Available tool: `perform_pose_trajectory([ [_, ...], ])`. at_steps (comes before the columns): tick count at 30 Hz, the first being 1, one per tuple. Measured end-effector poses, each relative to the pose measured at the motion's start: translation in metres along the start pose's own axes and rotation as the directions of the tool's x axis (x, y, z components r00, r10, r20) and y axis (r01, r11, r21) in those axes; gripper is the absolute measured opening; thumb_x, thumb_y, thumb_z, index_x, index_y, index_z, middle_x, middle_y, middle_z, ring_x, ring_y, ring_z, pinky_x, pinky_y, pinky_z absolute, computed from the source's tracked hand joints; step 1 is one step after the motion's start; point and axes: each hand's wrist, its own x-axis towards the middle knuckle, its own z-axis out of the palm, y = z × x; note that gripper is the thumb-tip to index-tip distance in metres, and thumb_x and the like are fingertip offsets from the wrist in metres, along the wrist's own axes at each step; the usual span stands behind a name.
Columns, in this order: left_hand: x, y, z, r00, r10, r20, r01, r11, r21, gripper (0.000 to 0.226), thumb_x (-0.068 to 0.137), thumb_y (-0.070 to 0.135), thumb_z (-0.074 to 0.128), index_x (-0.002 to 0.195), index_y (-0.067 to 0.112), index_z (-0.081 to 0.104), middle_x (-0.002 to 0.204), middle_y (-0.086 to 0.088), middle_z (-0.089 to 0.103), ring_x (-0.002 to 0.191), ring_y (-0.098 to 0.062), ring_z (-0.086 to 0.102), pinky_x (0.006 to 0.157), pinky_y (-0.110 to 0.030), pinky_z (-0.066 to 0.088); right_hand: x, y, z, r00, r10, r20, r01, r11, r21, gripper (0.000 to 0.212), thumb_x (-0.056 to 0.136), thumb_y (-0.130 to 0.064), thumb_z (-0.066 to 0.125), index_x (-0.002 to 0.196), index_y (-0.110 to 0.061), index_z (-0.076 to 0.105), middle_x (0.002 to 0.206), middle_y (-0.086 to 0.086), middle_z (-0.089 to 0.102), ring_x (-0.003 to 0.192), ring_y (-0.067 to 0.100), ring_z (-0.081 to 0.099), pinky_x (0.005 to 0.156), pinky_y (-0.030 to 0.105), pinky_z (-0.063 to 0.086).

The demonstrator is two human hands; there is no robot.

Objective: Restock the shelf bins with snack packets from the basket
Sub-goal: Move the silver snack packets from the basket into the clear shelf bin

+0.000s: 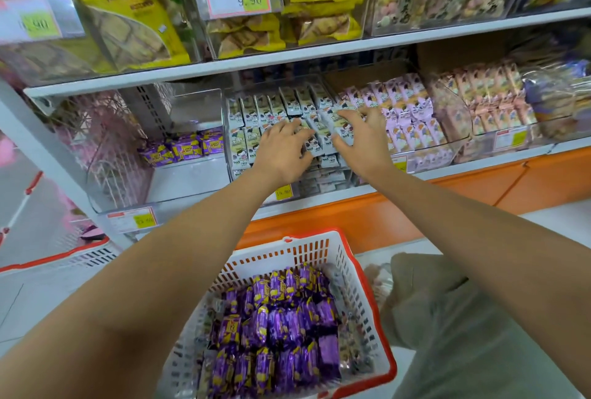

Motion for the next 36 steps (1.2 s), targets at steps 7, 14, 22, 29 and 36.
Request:
perform_pose_trajectory([
  [7,0.0,-0.004,0.004,0.999,0.019,0.046,-0.02,0.999,0.031,0.052,0.1,0.038,0.043,0.15,0.03,0.031,0.159,-0.006,0.025,0.146,-0.028,0.018,0.117,-0.046,0.013,0.005,0.006,-0.002,0.998,-0.024,-0.059,0.022,0.999,-0.035,0.047,0.089,-0.027,0.065,0.133,-0.013,0.056,0.127,0.017,0.044,0.125,0.031,0.036,0.1,0.04,0.036],
  [14,0.003,0.001,0.001,0.994,0.109,0.028,-0.11,0.993,0.045,0.059,0.1,0.034,0.043,0.154,0.029,0.019,0.163,-0.004,0.009,0.149,-0.026,0.009,0.12,-0.045,0.007,0.007,0.01,-0.002,0.998,-0.041,-0.041,0.04,0.999,-0.021,0.046,0.088,-0.026,0.067,0.131,-0.014,0.057,0.129,0.017,0.043,0.126,0.031,0.035,0.101,0.038,0.034],
  [22,0.009,0.006,0.006,0.986,0.165,-0.009,-0.163,0.981,0.105,0.044,0.099,0.033,0.043,0.141,0.018,0.04,0.152,-0.004,0.036,0.146,-0.025,0.018,0.119,-0.041,0.012,0.005,0.013,-0.005,0.996,-0.038,-0.086,0.04,0.999,0.025,0.043,0.088,-0.025,0.065,0.129,-0.013,0.058,0.127,0.017,0.045,0.124,0.031,0.036,0.098,0.038,0.034],
  [29,0.002,0.0,0.008,0.99,0.142,-0.022,-0.141,0.988,0.064,0.044,0.101,0.034,0.041,0.141,0.018,0.039,0.156,-0.003,0.031,0.147,-0.025,0.017,0.118,-0.042,0.013,0.007,0.01,0.006,0.999,-0.035,-0.016,0.035,0.999,-0.02,0.052,0.088,-0.037,0.067,0.133,-0.014,0.055,0.134,0.018,0.04,0.129,0.033,0.032,0.101,0.043,0.034],
  [36,0.002,0.001,0.008,0.992,0.128,0.006,-0.128,0.99,0.058,0.05,0.101,0.036,0.04,0.149,0.022,0.033,0.159,-0.004,0.023,0.148,-0.025,0.013,0.119,-0.042,0.011,0.008,0.003,0.002,1.0,0.028,-0.009,-0.027,0.996,0.09,0.045,0.094,-0.014,0.046,0.138,-0.013,0.051,0.137,0.018,0.037,0.131,0.03,0.028,0.107,0.043,0.032],
])
